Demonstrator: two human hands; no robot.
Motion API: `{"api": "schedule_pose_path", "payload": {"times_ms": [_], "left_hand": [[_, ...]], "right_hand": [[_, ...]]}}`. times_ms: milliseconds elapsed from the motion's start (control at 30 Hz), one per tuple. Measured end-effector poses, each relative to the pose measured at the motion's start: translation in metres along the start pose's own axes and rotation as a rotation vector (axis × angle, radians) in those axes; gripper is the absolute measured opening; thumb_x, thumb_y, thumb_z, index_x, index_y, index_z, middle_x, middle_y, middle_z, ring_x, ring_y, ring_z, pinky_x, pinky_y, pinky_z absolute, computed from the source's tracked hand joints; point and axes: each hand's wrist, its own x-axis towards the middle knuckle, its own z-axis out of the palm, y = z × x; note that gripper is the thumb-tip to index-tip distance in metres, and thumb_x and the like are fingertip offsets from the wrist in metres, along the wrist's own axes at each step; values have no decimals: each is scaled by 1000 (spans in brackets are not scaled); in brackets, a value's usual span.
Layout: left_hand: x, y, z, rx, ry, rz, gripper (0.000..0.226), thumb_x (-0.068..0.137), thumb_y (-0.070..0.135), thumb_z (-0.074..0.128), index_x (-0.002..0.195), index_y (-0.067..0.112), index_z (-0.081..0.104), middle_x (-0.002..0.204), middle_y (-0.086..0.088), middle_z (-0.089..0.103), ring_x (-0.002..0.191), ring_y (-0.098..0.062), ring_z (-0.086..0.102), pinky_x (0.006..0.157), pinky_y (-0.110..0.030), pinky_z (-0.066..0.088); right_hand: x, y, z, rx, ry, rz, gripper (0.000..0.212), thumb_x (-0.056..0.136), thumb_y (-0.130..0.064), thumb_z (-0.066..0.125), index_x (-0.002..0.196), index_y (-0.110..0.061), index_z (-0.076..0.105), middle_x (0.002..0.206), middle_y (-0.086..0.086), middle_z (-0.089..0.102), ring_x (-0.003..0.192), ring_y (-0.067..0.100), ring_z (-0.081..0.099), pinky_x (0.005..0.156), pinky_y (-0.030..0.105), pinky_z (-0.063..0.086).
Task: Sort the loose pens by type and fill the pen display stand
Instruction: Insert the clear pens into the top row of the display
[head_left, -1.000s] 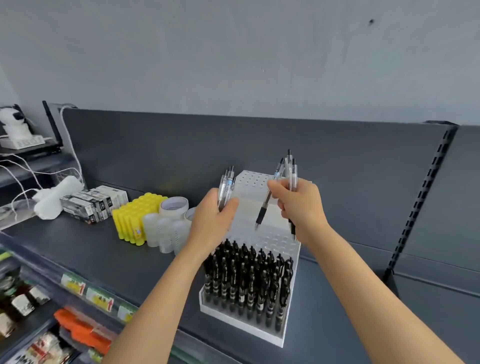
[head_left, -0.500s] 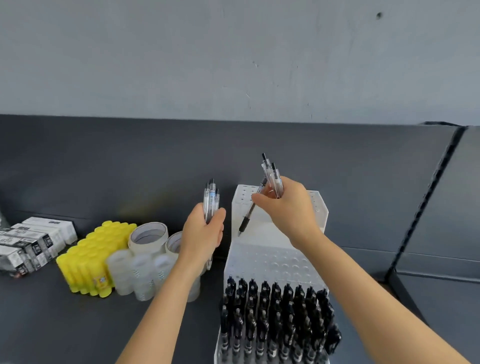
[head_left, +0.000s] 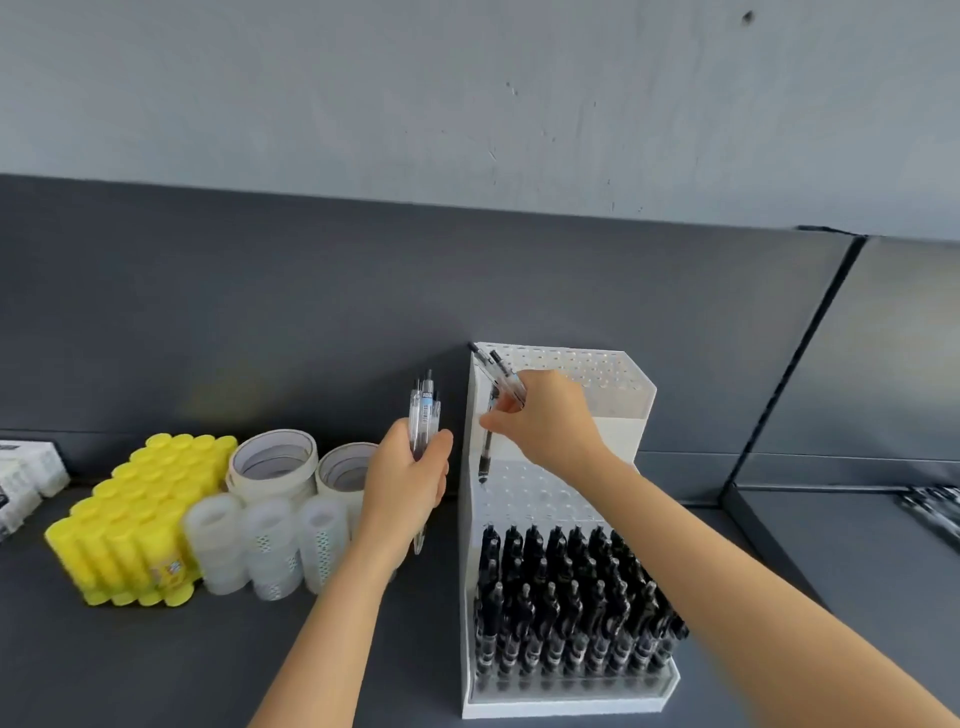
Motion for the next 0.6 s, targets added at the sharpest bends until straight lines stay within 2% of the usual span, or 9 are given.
{"api": "schedule_pose_path", "payload": {"times_ms": [133, 267, 333, 433, 500, 600], "left_hand": [[-2, -1, -3, -31, -10, -10, 13, 95, 14, 52, 83, 10, 48, 63, -5, 45, 49, -12, 38, 42, -22, 32], [-5, -5, -4, -54, -19, -21, 12, 95, 17, 53, 87, 8, 50, 61, -2, 47, 47, -9, 40, 42, -20, 34], [-7, -7, -4, -53, -24, -28, 12, 96, 18, 54, 90, 8, 52, 61, -1, 50, 46, -7, 42, 42, -19, 36], [-7, -10, -2, -57, -20, -34, 12, 96, 19, 54, 94, 7, 53, 62, -2, 50, 47, -8, 42, 43, -20, 36], [-7, -11, 0, -58, -26, -33, 12, 96, 18, 54, 94, 6, 53, 62, -2, 49, 48, -9, 42, 43, -20, 35], [-7, -11, 3, -63, -39, -33, 14, 96, 18, 54, 96, 5, 52, 63, -4, 48, 49, -10, 42, 42, -20, 35]], "right_hand": [[0, 4, 10, -16, -43, 8, 22, 79, -19, 71, 69, -11, 54, 59, -2, 49, 50, 12, 42, 46, 22, 36], [-5, 3, 6, 4, -19, -9, 32, 83, -30, 69, 68, -11, 48, 58, -4, 45, 50, 12, 38, 47, 23, 31], [-8, 1, 0, 110, 20, 15, 32, 88, -32, 60, 70, -9, 46, 60, -3, 44, 51, 13, 34, 50, 25, 30], [-8, -3, -14, 433, 94, 141, 20, 88, -18, 48, 79, -2, 54, 68, 5, 53, 57, 18, 40, 55, 32, 36], [-8, -6, -22, 603, 114, 189, 17, 85, -10, 48, 73, -3, 58, 65, 5, 53, 61, 19, 46, 58, 33, 40], [-8, -4, -29, 575, 103, 180, 25, 89, -20, 52, 73, -8, 67, 65, 1, 50, 66, 15, 48, 67, 29, 42]]}}
